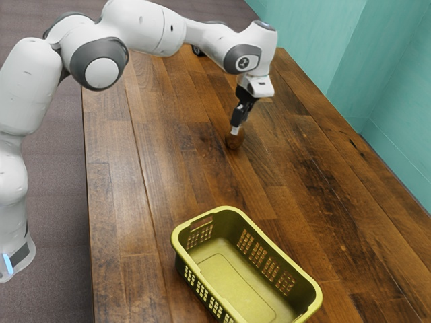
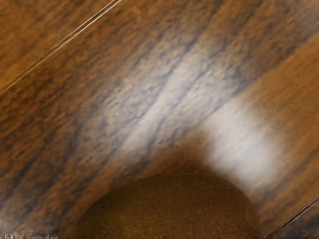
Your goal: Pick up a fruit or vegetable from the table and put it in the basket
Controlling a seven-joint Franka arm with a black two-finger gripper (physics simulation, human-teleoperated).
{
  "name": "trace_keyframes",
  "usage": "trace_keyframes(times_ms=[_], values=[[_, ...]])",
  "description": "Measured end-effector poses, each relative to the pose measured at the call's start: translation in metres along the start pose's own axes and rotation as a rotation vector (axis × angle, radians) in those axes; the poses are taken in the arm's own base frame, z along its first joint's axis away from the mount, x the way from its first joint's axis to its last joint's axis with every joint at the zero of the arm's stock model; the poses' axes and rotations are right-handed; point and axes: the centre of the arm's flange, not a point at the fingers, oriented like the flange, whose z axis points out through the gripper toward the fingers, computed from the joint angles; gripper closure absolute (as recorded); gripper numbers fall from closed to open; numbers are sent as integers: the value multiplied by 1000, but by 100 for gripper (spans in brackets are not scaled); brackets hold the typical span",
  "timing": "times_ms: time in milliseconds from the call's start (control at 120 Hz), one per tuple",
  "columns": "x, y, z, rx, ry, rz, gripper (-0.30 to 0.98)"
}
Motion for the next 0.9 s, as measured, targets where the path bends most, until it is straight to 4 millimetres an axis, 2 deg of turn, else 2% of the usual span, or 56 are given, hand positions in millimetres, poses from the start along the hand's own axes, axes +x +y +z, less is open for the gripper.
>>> trace_keyframes(times_ms=[217, 483, 900], values=[[-8, 1, 15, -29, -19, -21, 0], [-8, 1, 19, -32, -20, -30, 0], [-10, -5, 40, -44, -30, -45, 0]])
